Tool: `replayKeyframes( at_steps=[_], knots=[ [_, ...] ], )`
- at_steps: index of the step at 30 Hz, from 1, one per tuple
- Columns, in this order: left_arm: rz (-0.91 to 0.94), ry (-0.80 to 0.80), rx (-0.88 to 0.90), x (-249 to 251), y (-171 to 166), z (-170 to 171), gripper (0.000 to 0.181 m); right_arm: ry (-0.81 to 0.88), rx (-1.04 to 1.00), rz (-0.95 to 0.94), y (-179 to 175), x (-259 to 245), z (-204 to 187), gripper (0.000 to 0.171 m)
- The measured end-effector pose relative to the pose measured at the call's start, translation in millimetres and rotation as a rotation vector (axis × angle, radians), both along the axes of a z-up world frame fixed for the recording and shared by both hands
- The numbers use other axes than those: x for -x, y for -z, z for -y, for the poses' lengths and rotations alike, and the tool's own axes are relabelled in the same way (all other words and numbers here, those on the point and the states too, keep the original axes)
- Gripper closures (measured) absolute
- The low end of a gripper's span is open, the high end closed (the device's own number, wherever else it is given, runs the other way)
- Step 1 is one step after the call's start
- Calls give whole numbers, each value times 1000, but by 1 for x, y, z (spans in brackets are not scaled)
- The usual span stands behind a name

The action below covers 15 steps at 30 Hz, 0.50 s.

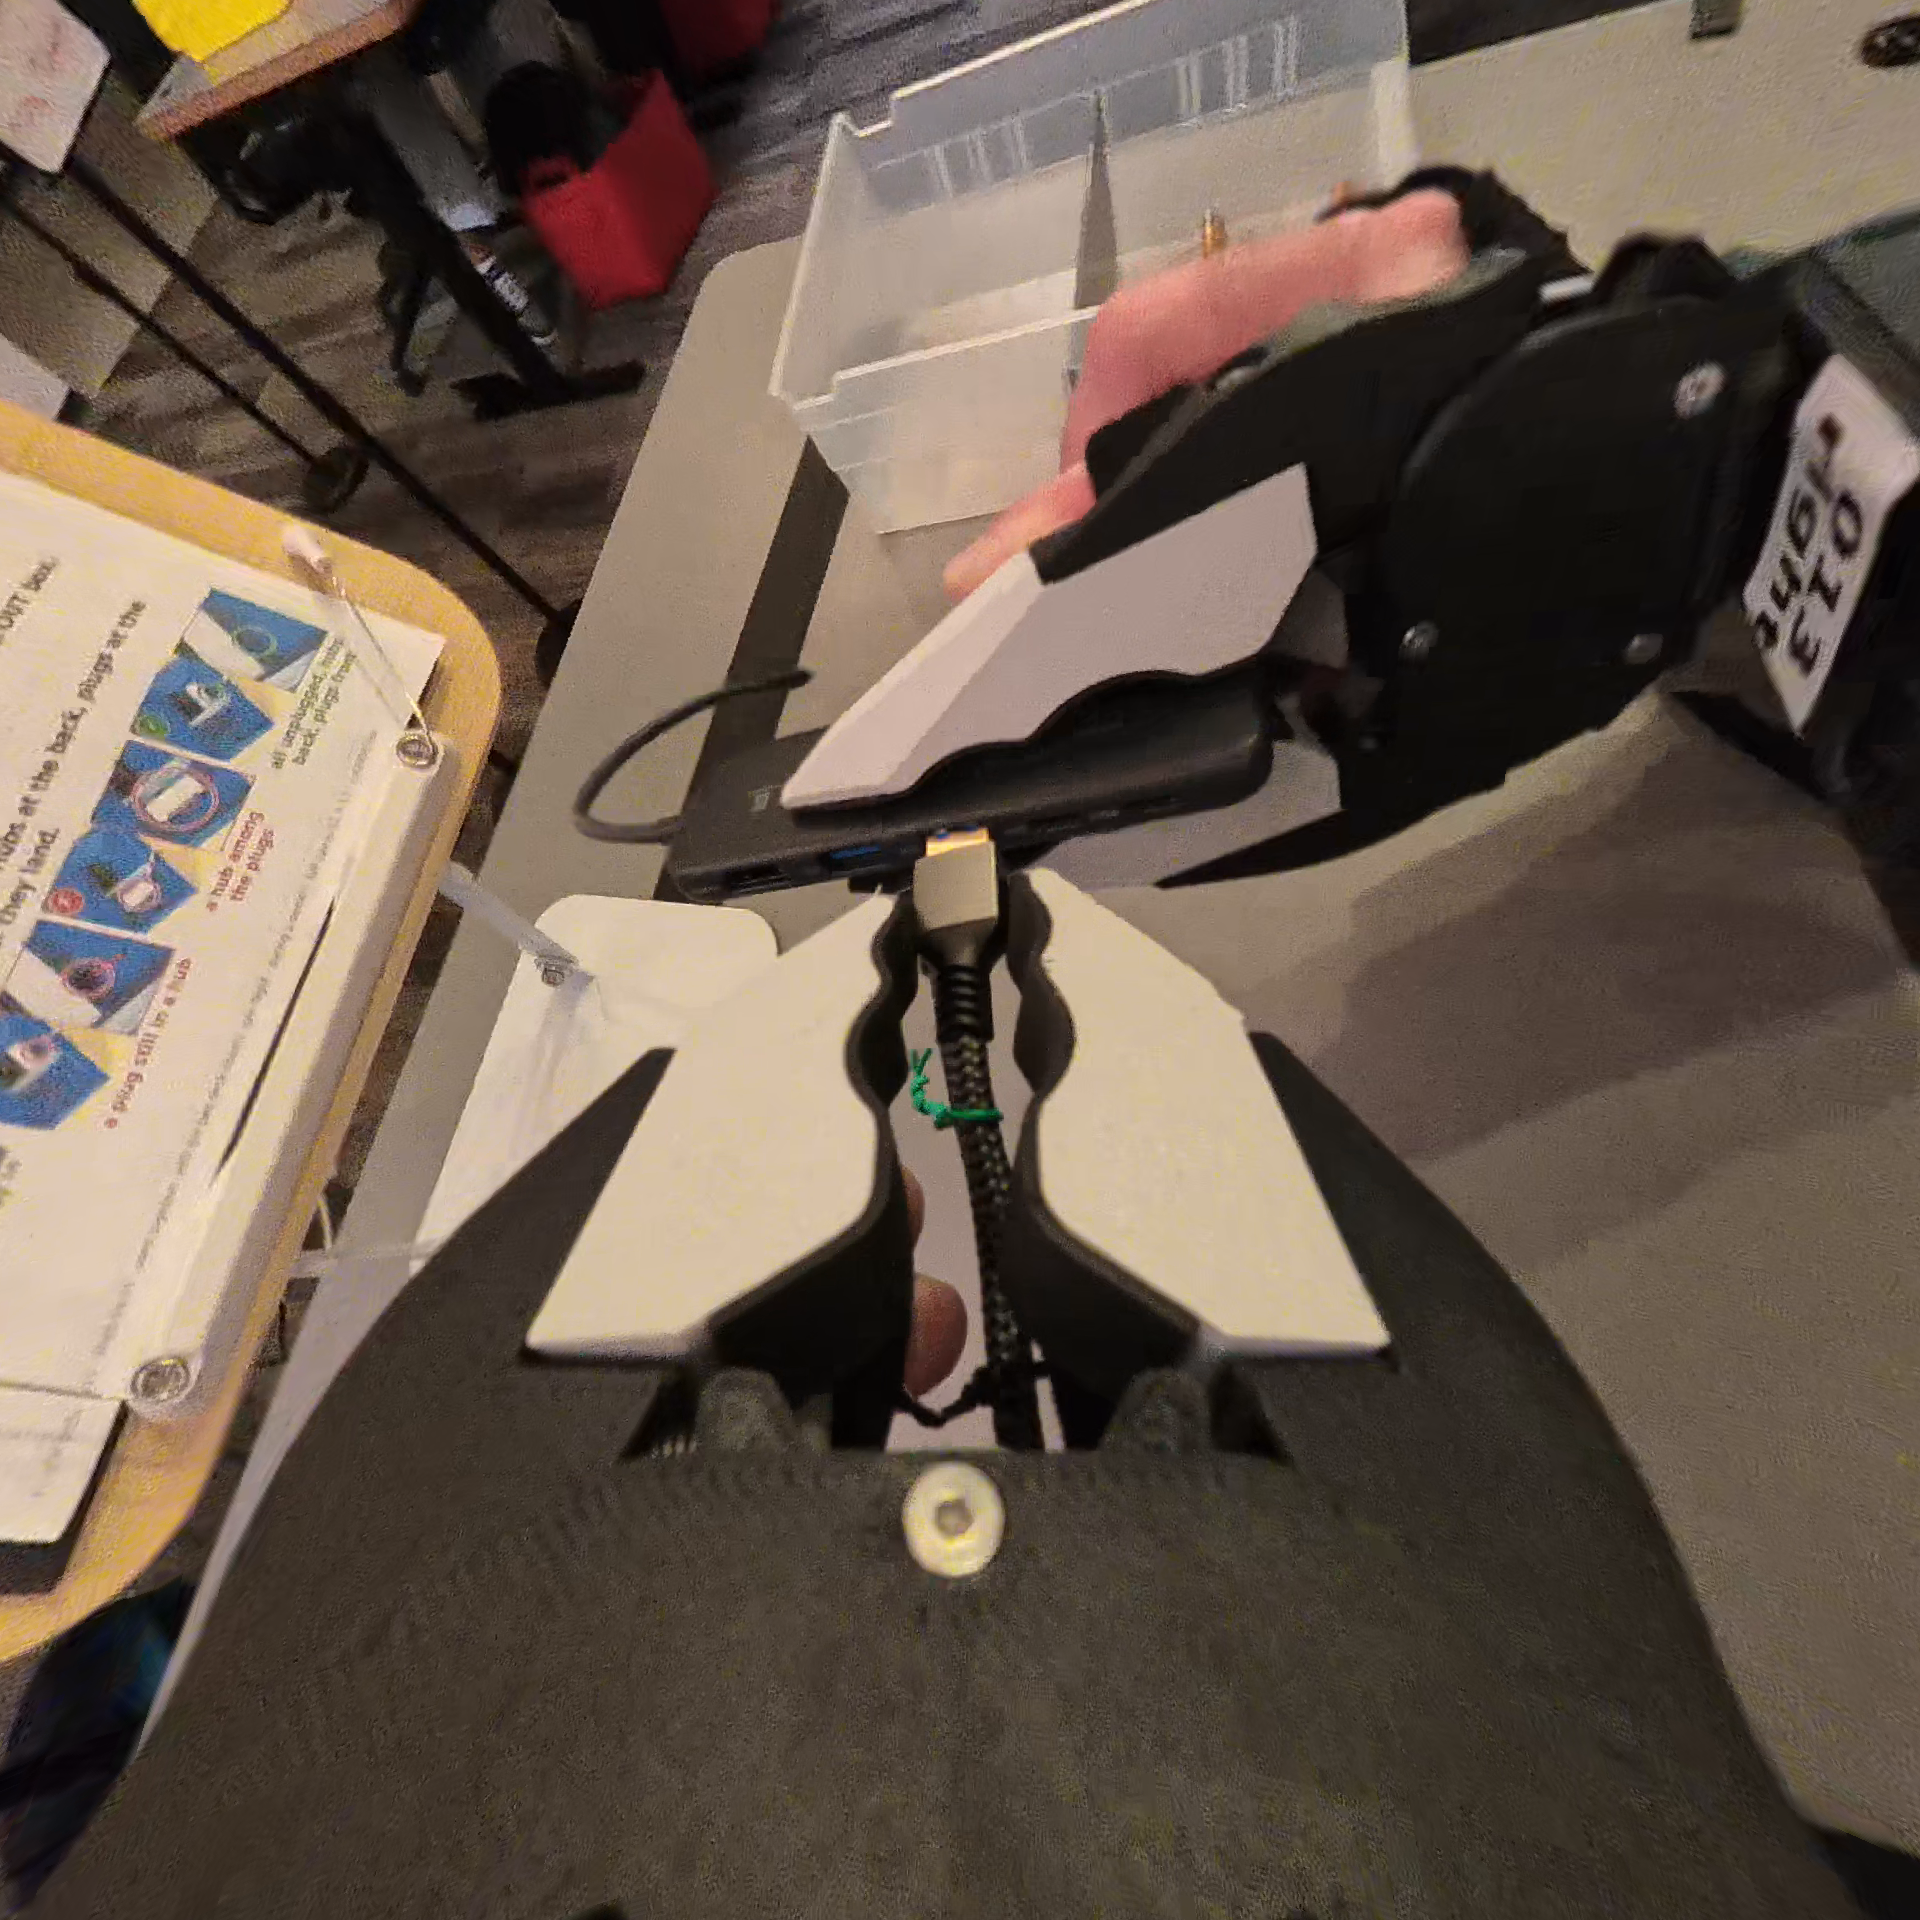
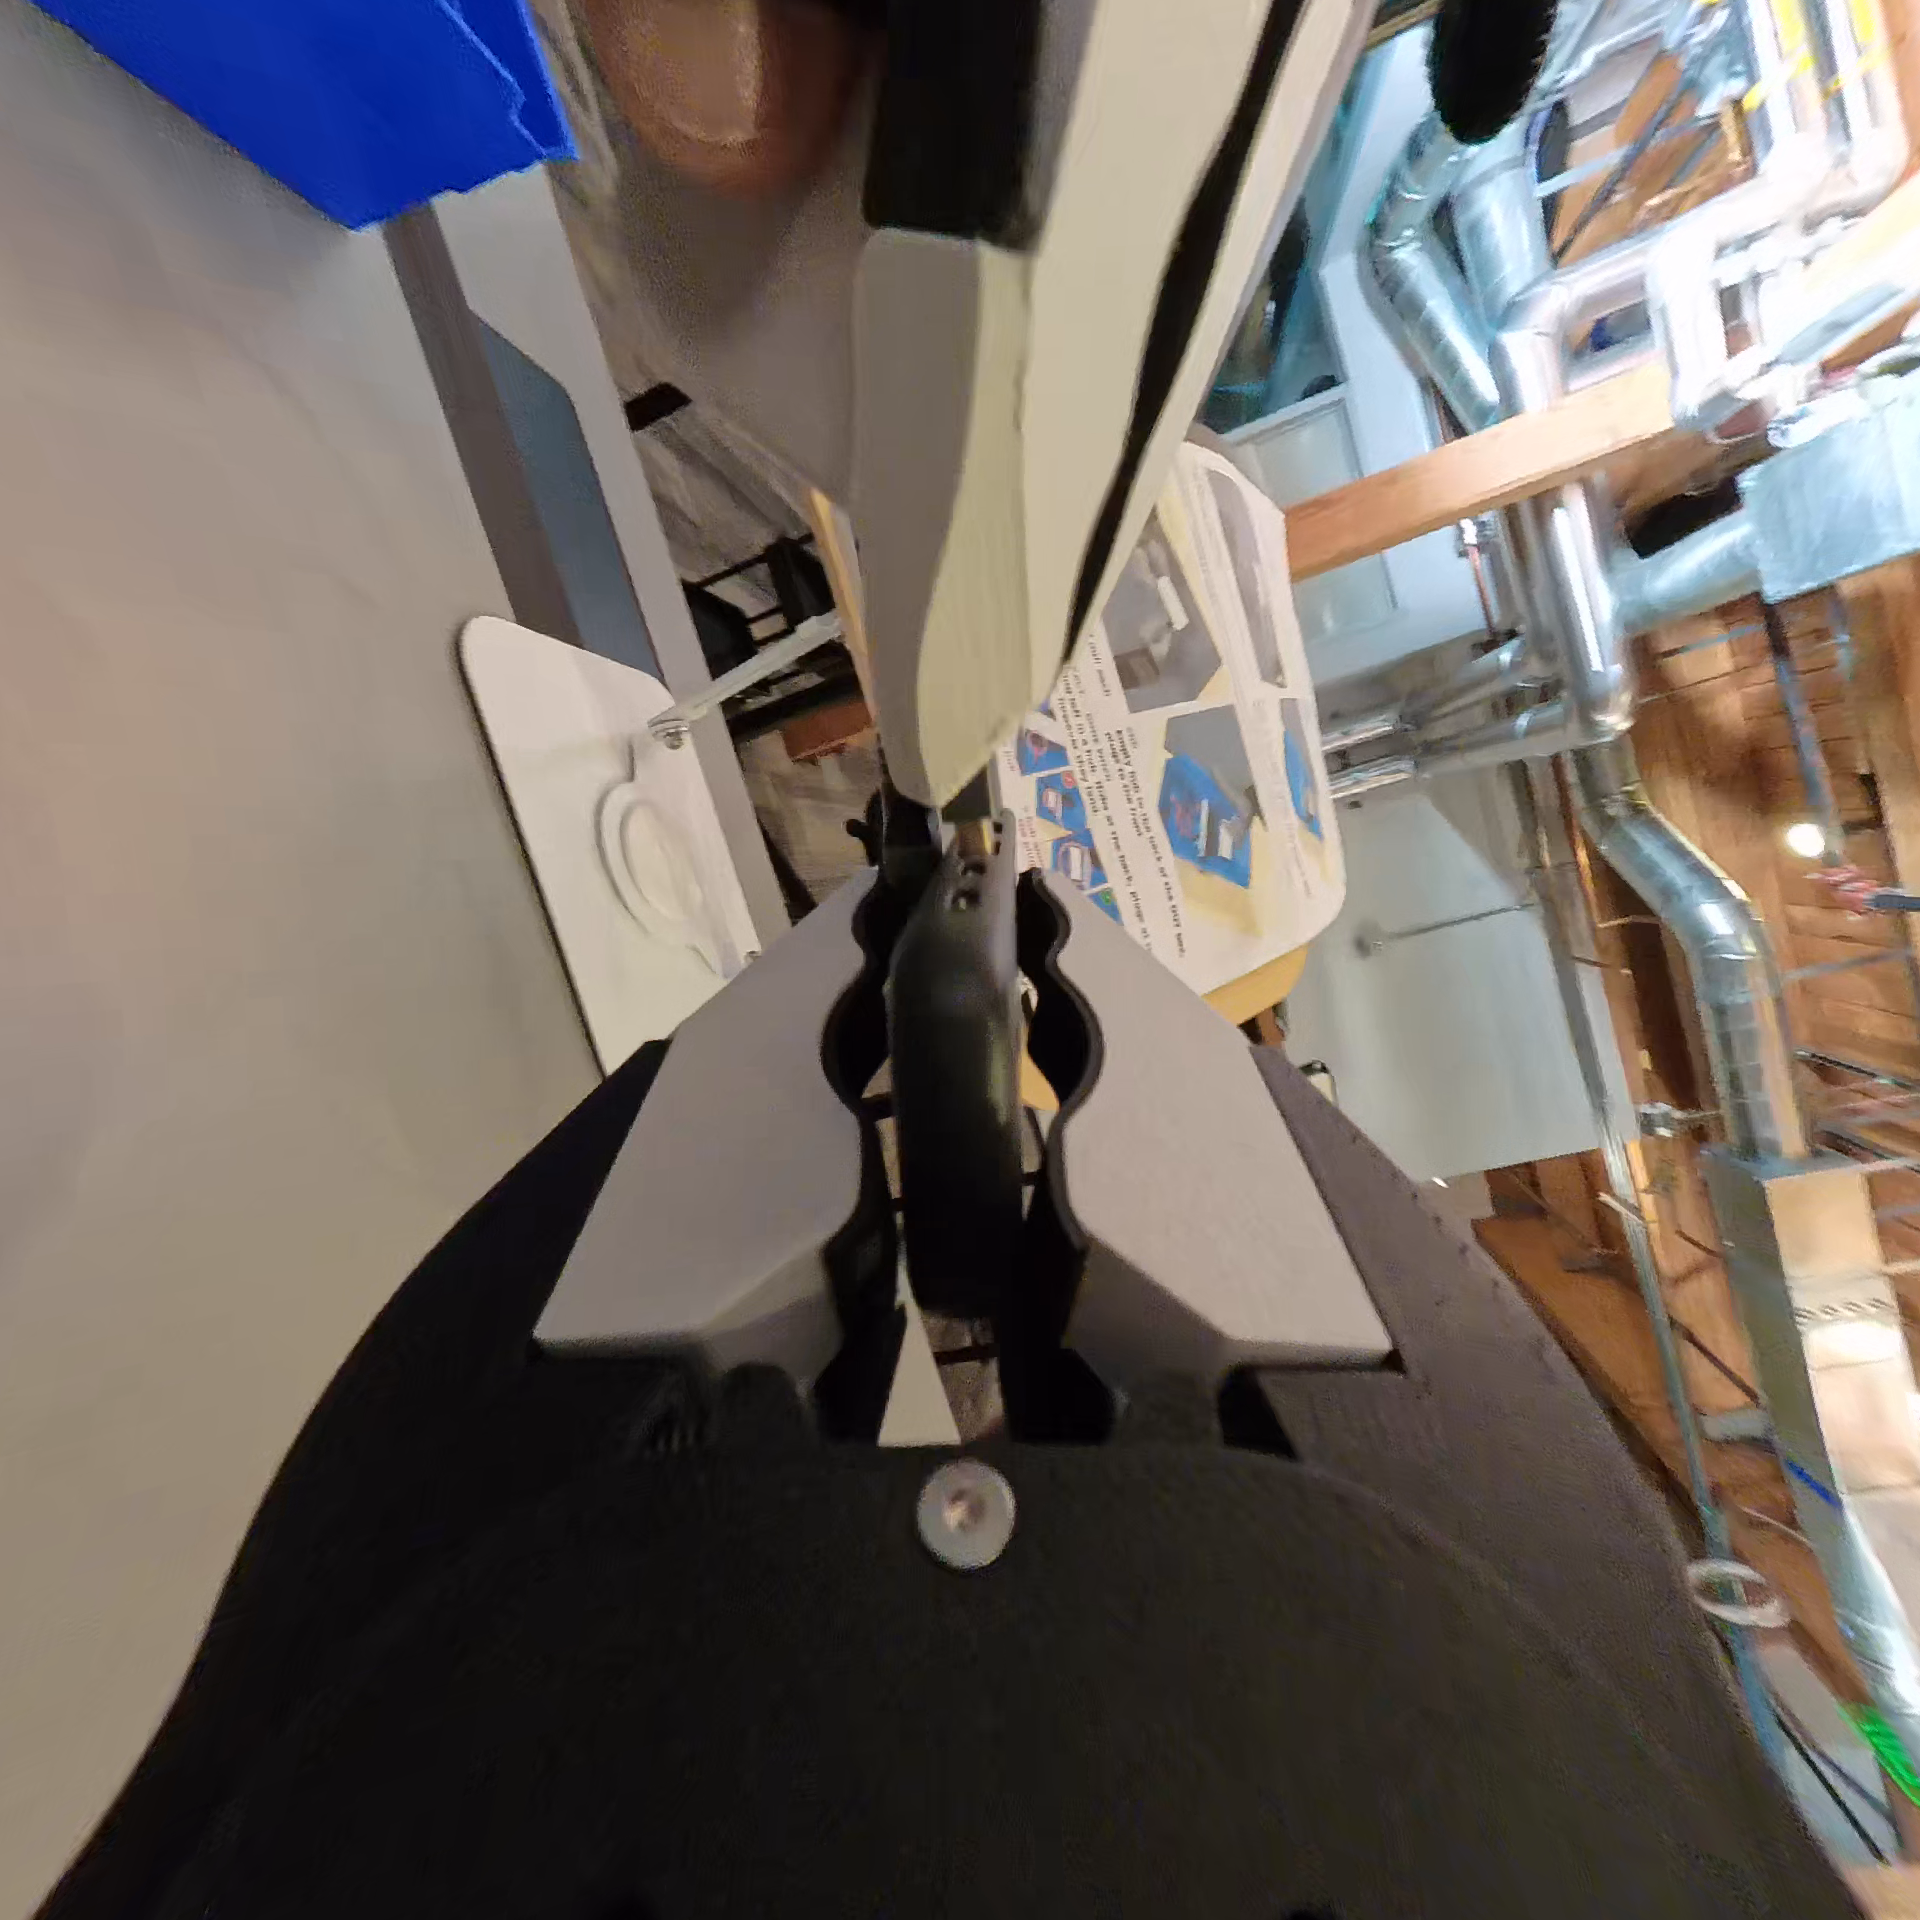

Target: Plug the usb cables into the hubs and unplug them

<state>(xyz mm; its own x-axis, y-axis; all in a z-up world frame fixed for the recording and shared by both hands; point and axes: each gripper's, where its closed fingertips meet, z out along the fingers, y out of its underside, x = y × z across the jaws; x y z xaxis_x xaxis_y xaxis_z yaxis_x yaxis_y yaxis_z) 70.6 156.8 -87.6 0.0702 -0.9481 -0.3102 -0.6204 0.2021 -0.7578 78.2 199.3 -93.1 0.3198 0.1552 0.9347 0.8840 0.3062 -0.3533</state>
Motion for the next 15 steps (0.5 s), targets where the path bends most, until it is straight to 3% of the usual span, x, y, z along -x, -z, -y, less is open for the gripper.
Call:
replayKeyframes(
  at_steps=[5, 9, 15],
  knots=[
    [-51, -80, -14, -4, 11, 5, 164, -3, 19, 34, 10, 6, -2, 145],
    [-3, -97, 20, -8, 7, 4, 165, 29, 29, 34, 8, 0, -3, 153],
    [48, -219, -89, -14, 9, -2, 164, 67, 49, 9, 10, -10, -7, 152]
  ],
)
